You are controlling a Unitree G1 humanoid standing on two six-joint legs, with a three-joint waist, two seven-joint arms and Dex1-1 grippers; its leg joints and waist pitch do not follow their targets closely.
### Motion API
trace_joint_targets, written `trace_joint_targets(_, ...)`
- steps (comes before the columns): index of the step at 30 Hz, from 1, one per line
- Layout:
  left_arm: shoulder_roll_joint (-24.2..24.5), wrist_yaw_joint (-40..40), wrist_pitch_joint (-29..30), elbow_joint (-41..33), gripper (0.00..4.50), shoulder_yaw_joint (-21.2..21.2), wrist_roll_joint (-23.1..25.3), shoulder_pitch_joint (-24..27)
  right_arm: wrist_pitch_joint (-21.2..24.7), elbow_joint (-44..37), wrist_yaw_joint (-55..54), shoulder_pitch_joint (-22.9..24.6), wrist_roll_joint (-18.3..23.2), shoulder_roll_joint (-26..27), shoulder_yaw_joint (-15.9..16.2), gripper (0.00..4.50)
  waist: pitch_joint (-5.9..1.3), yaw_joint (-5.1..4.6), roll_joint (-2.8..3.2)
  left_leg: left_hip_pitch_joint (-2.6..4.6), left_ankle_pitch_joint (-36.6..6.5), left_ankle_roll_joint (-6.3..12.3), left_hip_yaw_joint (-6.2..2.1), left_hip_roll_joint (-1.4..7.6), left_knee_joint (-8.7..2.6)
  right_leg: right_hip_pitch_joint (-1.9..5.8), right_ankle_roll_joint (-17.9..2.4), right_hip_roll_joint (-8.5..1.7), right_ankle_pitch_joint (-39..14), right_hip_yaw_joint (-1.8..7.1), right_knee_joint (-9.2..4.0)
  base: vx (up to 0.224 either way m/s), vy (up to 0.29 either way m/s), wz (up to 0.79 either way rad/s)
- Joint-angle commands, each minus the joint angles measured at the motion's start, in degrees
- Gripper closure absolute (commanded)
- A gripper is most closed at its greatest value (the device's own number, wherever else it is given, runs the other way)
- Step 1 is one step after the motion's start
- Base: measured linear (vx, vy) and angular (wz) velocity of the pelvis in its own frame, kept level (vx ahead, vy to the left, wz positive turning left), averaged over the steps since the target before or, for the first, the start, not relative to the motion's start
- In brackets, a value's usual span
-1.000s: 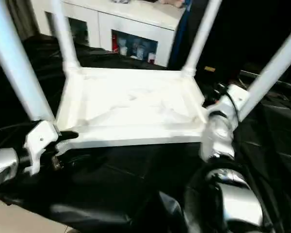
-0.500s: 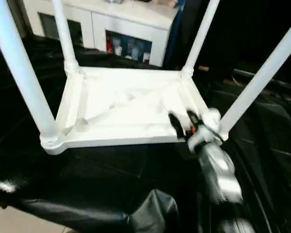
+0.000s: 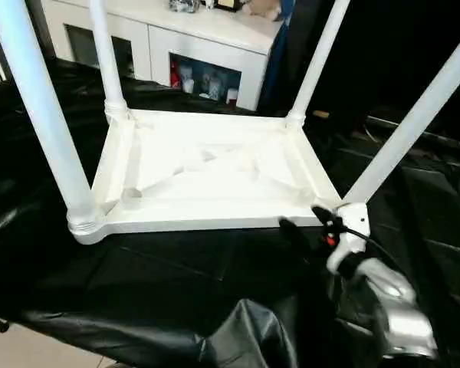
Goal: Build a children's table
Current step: Rotate table base
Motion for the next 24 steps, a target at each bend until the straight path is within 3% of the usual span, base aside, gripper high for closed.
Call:
trace_joint_targets(1, -1.2, 0.5, -0.6, 1.1, 0.0, -3.3, 0.1, -2.9, 2.2, 1.4, -0.8, -0.8, -2.7, -1.3, 1.2, 0.03, -2.18, 0.06, 1.66, 1.07, -23.0, -2.38, -0.9, 1.22, -5.08, 0.5, -7.8, -3.74, -23.1, 2.39, -6.04, 0.0, 0.0, 0.0)
trace_joint_targets(2, -1.5, 0.7, -0.8, 1.5, 0.0, -3.9, 0.5, -3.6, 2.4, 1.8, -1.1, -1.1, -3.1, -1.4, 1.4, 0.03, -2.3, 0.1, 1.65, 1.3, -22.8, -2.47, -0.79, 1.22, -4.93, 0.34, -8.1, -3.77, -22.1, 2.42, -5.96, 0.0, 0.0, 0.0)
trace_joint_targets(3, -1.9, 0.7, -1.3, 2.1, 0.0, -4.9, 1.1, -4.3, 2.8, 2.1, -1.4, -1.4, -3.2, -1.2, 1.5, 0.03, -2.4, 0.04, 1.28, 0.82, -21.7, -2.42, -0.88, 1.25, -4.99, 0.8, -8.4, -3.88, -21.0, 2.39, -5.74, 0.0, 0.0, 0.0)
trace_joint_targets(8, -4.6, 1.8, -3.5, 5.8, 0.0, -9.3, 5.0, -8.4, 4.0, 3.5, -1.4, -3.1, -4.7, -0.6, 3.2, 0.03, -2.65, 0.05, 1.35, 0.82, -20.0, -2.29, -0.84, 1.34, -4.88, 0.94, -8.7, -3.91, -18.6, 2.39, -5.48, 0.0, 0.0, 0.0)
trace_joint_targets(11, -7.0, 1.1, -1.1, 4.9, 0.0, -11.2, 1.8, -11.6, 4.0, 5.8, -2.4, -5.2, -6.2, 0.2, 4.3, 0.03, -2.9, 0.04, 1.14, 0.49, -16.8, -2.16, -0.65, 1.27, -4.72, 1.39, -10.3, -3.82, -13.9, 2.33, -4.94, 0.0, 0.0, 0.0)
trace_joint_targets(12, -7.6, 0.7, -0.1, 4.1, 0.0, -12.0, 0.7, -12.3, 4.0, 6.6, -2.7, -5.8, -6.7, 0.5, 4.6, 0.03, -3.04, 0.18, 1.32, 0.7, -15.7, -2.29, -0.54, 1.22, -4.62, 1.3, -11.0, -3.86, -12.4, 2.27, -4.7, 0.0, 0.0, 0.0)
trace_joint_targets(13, -8.0, 0.1, 0.8, 3.3, 0.0, -13.0, -0.2, -12.9, 3.9, 7.5, -3.2, -6.5, -7.4, 0.8, 4.8, 0.03, -3.06, 0.11, 1.12, 0.74, -15.2, -2.24, -0.43, 1.24, -4.52, 1.2, -11.3, -3.76, -11.4, 2.26, -4.6, 0.0, 0.0, 0.0)
trace_joint_targets(14, -8.3, -0.7, 1.3, 2.6, 0.0, -14.0, -0.9, -13.4, 3.9, 8.7, -3.7, -7.2, -7.9, 1.1, 4.9, 0.03, -2.99, 0.05, 1.09, 0.41, -14.5, -2.25, -0.48, 1.19, -4.6, 1.53, -11.6, -3.71, -10.5, 2.23, -4.46, 0.0, 0.0, 0.0)
trace_joint_targets(15, -8.5, -1.6, 2.5, 1.4, 0.0, -15.1, -1.9, -13.8, 3.7, 10.0, -4.2, -8.1, -8.4, 1.5, 5.1, 0.03, -3.04, 0.0, 1.19, 0.55, -14.0, -2.29, -0.37, 1.17, -4.46, 1.46, -11.9, -3.72, -9.5, 2.25, -4.32, 0.0, 0.0, 0.0)
trace_joint_targets(19, -7.1, -7.3, 12.3, -8.1, 0.0, -20.2, -9.8, -14.1, 2.5, 16.6, -7.0, -12.1, -10.2, 3.4, 5.5, 0.03, -3.17, 0.2, 1.39, 0.75, -12.9, -2.52, -0.24, 1.21, -4.38, 1.35, -12.9, -3.72, -7.7, 2.21, -3.95, 0.0, 0.0, 0.0)
trace_joint_targets(24, -6.2, -9.3, 18.3, -15.7, 0.0, -24.7, -15.1, -13.7, 0.2, 24.1, -9.5, -16.8, -12.3, 5.9, 6.2, 0.03, -2.94, -0.14, 1.04, 0.33, -13.6, -3.24, -0.15, 0.98, -4.43, 1.76, -11.9, -3.52, -9.3, 2.22, -4.05, 0.0, 0.0, 0.0)
